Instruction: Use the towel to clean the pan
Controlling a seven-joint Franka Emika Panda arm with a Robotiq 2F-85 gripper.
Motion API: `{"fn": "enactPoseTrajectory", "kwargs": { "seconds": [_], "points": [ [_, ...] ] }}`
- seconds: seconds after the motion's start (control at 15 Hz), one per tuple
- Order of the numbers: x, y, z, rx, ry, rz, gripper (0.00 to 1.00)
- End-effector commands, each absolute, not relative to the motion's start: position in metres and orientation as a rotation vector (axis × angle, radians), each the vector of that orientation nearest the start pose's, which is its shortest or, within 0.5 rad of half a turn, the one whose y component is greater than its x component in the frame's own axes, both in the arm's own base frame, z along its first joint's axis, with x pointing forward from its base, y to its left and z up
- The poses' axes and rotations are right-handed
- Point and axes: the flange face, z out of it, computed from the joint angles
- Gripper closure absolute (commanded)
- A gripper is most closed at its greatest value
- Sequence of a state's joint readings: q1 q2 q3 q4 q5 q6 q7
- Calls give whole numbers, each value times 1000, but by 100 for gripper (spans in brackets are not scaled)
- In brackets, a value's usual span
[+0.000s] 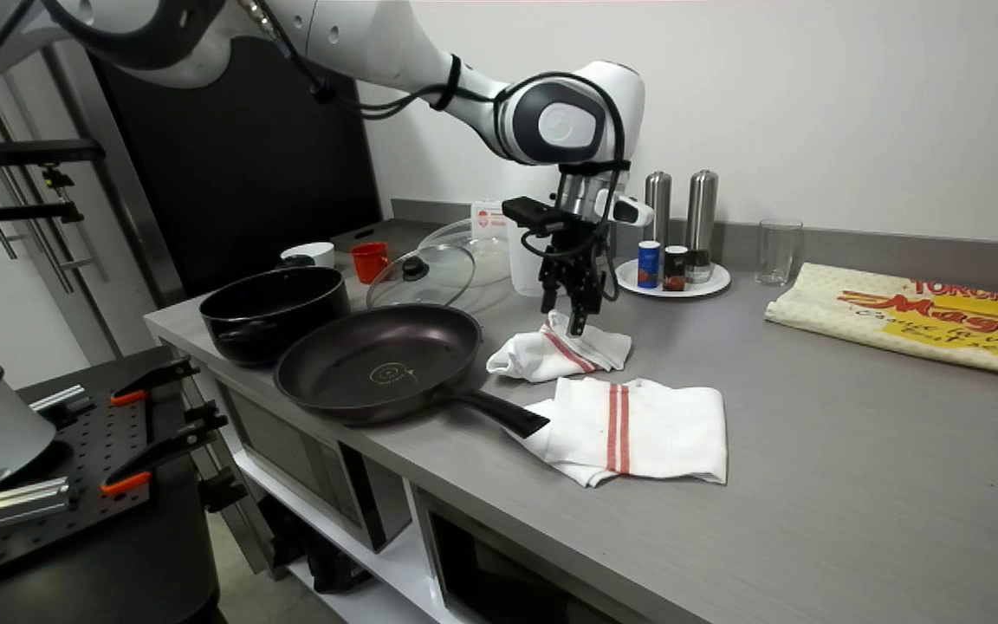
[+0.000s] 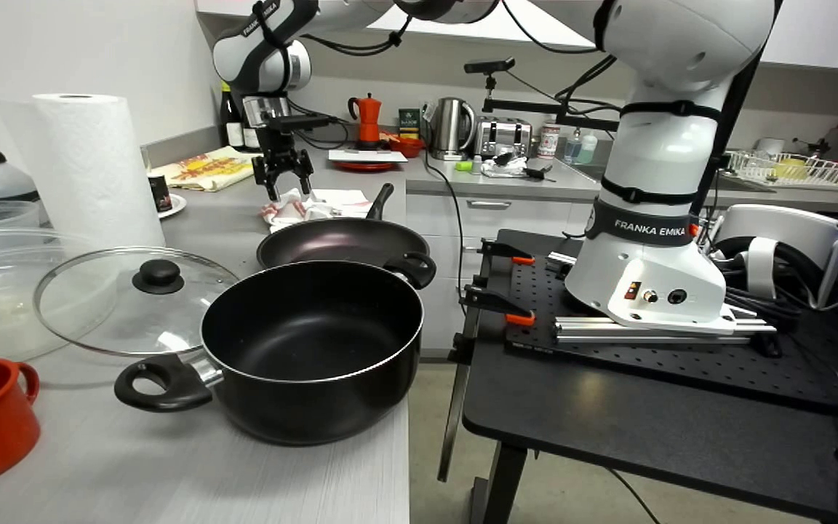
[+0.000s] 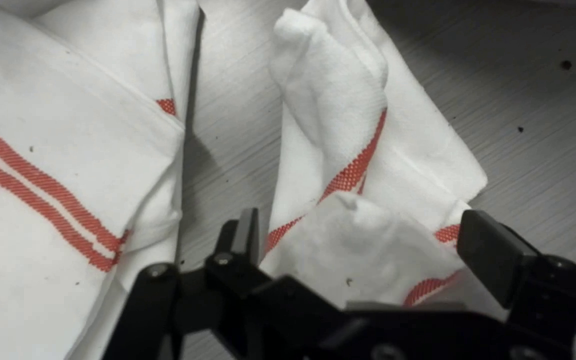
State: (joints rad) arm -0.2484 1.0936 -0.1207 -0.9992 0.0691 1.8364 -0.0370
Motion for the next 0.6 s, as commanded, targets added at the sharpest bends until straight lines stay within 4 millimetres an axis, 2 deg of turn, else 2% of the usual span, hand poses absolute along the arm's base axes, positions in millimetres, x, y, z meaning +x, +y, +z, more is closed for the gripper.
{"fn": "enactPoseTrajectory", "kwargs": {
  "seconds": [0.0,0.27,0.53],
  "points": [
    [704,-229,207,-3089,458,353,0],
    [687,-213,259,-3116,423,300,0],
    [664,-193,293,-3129,397,278,0]
  ]
}}
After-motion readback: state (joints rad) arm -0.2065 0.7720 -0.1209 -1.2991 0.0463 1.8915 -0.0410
